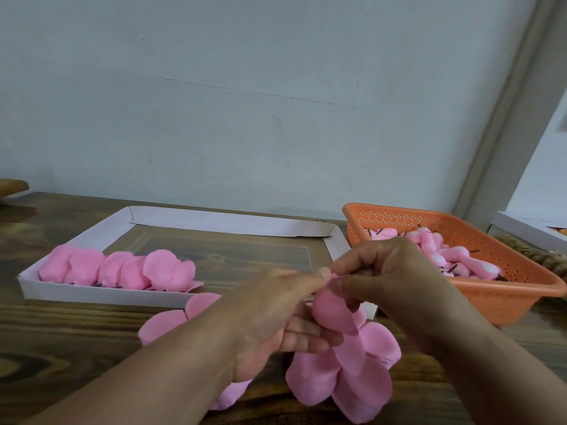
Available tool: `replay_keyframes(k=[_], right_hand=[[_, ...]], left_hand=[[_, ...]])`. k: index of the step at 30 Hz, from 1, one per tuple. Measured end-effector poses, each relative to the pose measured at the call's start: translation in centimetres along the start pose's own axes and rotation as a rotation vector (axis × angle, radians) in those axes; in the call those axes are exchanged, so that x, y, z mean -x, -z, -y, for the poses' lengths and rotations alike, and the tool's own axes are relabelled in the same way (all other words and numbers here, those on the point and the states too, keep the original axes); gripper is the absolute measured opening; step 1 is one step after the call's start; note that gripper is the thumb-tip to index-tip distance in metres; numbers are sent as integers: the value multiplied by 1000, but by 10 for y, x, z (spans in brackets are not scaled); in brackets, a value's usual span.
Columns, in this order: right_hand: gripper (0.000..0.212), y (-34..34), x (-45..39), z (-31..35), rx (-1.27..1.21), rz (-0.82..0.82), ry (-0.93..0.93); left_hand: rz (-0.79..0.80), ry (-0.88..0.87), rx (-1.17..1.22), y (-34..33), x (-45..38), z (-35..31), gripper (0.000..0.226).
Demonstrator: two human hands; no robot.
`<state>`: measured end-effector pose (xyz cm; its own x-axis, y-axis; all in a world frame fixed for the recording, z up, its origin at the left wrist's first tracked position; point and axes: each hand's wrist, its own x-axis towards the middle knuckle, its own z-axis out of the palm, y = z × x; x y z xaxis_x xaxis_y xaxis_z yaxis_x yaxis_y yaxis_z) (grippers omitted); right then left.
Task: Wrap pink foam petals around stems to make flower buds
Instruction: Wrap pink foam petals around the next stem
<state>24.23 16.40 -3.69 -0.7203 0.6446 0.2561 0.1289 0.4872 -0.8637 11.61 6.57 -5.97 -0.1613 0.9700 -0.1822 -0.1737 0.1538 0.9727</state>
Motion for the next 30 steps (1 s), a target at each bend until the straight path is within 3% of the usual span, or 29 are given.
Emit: replay_keyframes(k=[3,5,9,13,19,22,25,30], right_hand=[[15,-1,0,-1,49,31,0],[17,-2,1,-2,74,44,-5],[11,-2,1,-1,67,65,-6],[11,-2,1,0,55,77,-11],[15,2,-1,1,0,0,-23],[14,1,0,1,23,6,-12],[14,0,0,-1,49,28,-12],[14,-1,1,-1,71,46,-21]], left_hand=[[8,-20,-51,-2,2,2,67],[-21,-14,-68,-4,3,3,74],[-35,-14,-89,-4,2,5,64],[-21,3,-85,-3,-1,7,31],[43,17,12,1,-5,6,37],[26,7,44,-1,-3,5,21],[-3,-22,23,-3,-3,9,59],[-45,-27,-36,-7,2,7,64]])
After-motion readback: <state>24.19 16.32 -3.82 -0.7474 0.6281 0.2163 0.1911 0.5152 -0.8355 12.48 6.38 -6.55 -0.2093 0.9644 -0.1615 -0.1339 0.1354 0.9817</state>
